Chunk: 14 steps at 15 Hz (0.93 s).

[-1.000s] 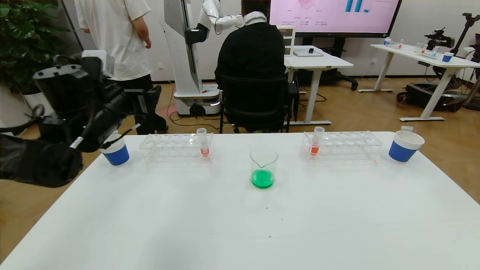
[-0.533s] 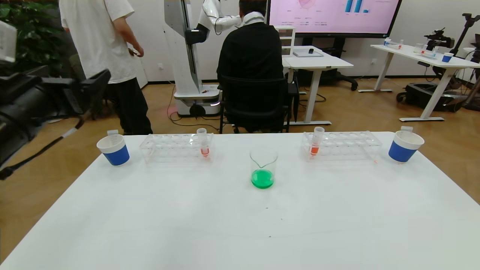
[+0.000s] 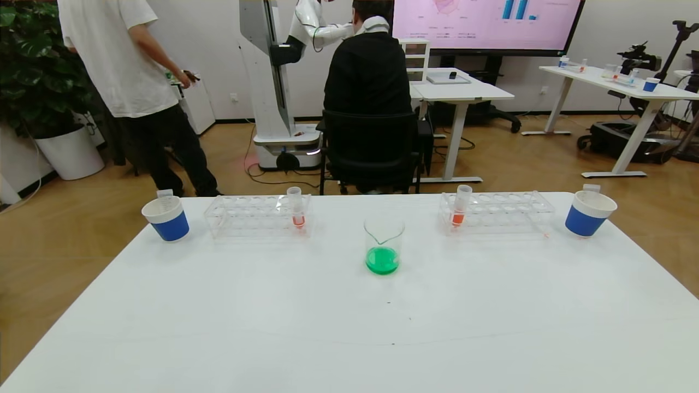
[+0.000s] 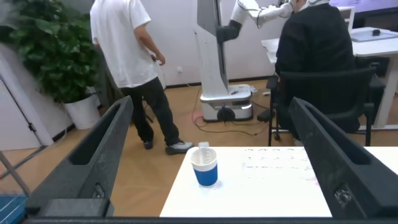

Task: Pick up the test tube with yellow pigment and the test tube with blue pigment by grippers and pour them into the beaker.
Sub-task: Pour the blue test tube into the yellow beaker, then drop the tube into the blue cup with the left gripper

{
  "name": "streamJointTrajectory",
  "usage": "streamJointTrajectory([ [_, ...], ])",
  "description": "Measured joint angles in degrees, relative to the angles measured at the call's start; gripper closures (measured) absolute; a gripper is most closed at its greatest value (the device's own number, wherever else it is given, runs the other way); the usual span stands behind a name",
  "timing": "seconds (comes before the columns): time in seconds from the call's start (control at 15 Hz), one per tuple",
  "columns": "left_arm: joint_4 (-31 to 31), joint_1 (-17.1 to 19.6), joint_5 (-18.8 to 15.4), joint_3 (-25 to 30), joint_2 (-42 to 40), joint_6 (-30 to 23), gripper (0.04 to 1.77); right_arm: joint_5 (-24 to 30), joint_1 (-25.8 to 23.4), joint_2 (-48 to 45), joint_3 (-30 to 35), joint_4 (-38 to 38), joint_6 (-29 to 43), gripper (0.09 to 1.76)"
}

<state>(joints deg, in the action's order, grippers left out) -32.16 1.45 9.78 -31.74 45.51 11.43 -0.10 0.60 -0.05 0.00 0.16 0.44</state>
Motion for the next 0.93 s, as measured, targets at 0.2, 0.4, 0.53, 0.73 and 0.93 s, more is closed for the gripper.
streamJointTrajectory([
  [0.2,2.73,-1.15,-0.77,5.07,-10.59,-0.39,0.06,0.00,0.00,0.00,0.00,0.00,0.00,0.11],
  [0.4,13.42,-2.46,-0.94,8.48,-22.11,-0.80,0.06,0.00,0.00,0.00,0.00,0.02,0.00,0.11],
  [0.53,21.49,-2.44,-1.27,10.25,-29.77,-2.01,0.06,0.00,0.00,0.00,0.00,0.00,0.00,0.11],
  [0.73,24.81,-2.00,-5.46,14.63,-39.34,-3.54,0.06,0.00,0.00,0.00,0.00,0.02,0.00,0.11],
  [0.93,16.90,-1.87,-9.20,22.95,-43.95,-7.45,0.06,0.00,0.02,0.00,0.00,0.00,0.00,0.11],
])
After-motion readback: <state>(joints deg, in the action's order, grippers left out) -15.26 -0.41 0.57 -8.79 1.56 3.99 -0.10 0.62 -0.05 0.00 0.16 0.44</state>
